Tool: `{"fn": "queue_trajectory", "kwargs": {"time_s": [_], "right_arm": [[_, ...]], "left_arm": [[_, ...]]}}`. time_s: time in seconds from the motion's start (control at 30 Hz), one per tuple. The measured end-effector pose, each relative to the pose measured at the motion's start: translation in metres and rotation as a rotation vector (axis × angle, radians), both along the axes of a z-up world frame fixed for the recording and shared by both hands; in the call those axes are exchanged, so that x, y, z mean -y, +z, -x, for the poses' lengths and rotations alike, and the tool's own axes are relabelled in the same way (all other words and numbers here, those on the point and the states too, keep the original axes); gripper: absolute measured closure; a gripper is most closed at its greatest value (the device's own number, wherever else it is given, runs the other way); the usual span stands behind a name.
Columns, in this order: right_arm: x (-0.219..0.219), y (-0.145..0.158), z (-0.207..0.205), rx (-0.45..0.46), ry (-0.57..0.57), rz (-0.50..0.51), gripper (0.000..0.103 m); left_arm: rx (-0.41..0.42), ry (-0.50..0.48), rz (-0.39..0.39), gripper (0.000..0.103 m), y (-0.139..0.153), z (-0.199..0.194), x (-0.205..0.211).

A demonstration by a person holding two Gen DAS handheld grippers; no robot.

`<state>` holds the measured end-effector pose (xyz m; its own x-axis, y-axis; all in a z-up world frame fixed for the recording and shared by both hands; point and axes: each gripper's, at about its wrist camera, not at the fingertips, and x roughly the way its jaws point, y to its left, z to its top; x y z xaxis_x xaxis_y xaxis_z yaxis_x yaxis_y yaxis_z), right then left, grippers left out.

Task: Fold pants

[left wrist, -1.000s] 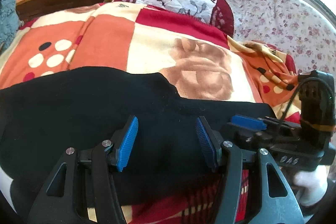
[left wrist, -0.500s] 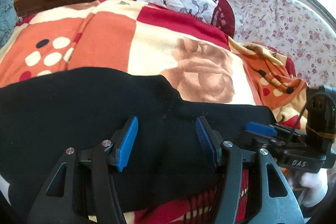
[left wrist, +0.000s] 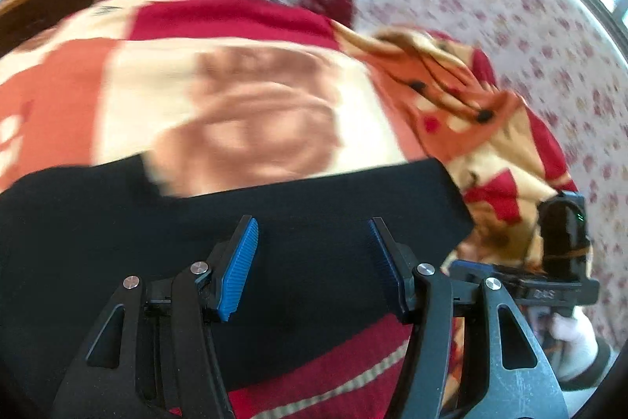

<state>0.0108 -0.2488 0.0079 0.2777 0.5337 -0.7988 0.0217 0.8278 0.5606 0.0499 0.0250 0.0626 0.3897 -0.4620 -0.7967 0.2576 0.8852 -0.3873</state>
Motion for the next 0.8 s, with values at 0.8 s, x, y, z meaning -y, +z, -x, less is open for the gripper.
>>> {"fn": "queue_trajectory", "kwargs": {"time_s": [0.8], "right_arm": [[0.045,-0.020,-0.006,0.060,-0.210,-0.203,0.038]], "left_arm": [[-0.108,-0.549,-0.043,0.046,-0.036,-0.101,0.154]]}}
